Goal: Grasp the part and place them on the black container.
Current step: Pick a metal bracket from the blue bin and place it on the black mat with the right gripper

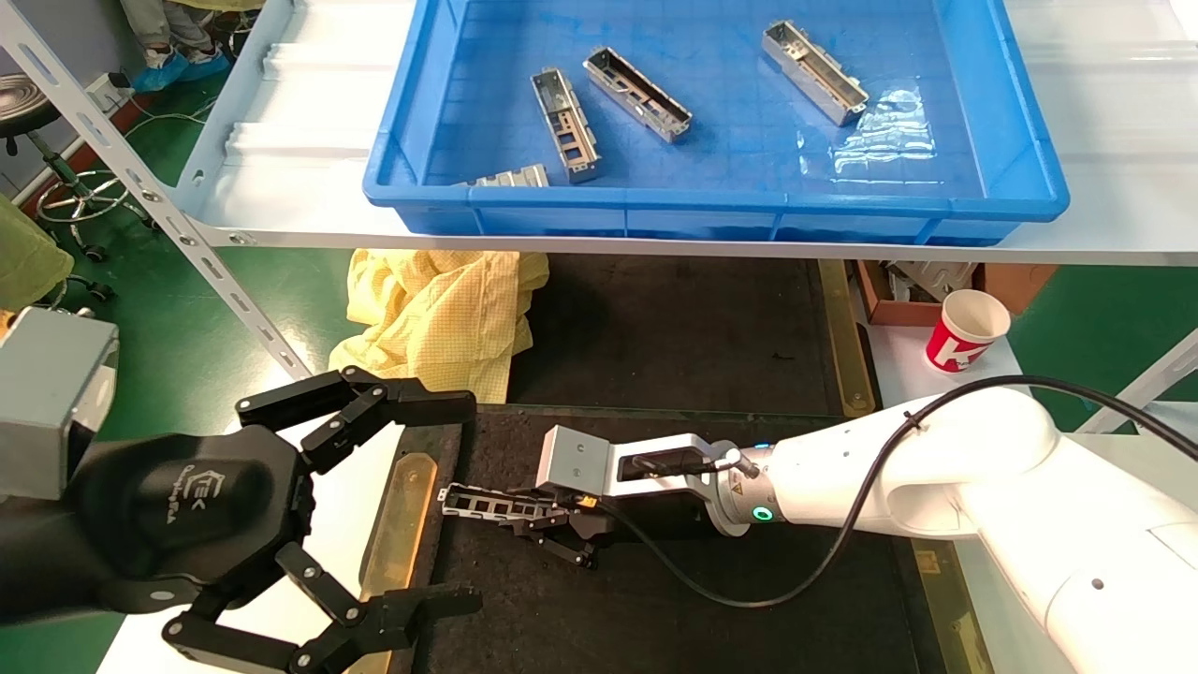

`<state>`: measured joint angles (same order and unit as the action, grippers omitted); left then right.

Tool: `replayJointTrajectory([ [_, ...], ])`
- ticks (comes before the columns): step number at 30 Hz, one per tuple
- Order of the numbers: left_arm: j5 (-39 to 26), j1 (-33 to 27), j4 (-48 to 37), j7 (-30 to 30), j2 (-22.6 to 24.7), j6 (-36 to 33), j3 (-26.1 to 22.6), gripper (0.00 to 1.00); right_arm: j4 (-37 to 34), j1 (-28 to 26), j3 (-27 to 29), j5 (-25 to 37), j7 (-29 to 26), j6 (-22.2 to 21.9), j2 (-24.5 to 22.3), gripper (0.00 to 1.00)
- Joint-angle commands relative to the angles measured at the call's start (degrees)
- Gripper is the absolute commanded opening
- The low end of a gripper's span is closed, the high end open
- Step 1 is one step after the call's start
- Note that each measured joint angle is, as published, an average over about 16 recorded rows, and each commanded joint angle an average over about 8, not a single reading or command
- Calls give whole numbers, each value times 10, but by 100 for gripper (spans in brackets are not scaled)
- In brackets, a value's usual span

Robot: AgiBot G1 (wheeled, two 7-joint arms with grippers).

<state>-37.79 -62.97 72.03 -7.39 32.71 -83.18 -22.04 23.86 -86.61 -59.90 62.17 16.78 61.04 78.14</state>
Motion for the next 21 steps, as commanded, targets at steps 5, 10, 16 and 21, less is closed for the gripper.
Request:
replayJointTrajectory([
  [5,0,0,0,0,0,0,0,100,4,-6,-20,-13,0,-7,0,100],
  [10,0,0,0,0,0,0,0,100,5,-14,-31,-29,2,-5,-1,100],
  [16,0,0,0,0,0,0,0,100,-1,-31,-37,-49,4,8,-4,100],
  [21,0,0,0,0,0,0,0,100,-12,-52,-38,-66,6,35,-8,100],
])
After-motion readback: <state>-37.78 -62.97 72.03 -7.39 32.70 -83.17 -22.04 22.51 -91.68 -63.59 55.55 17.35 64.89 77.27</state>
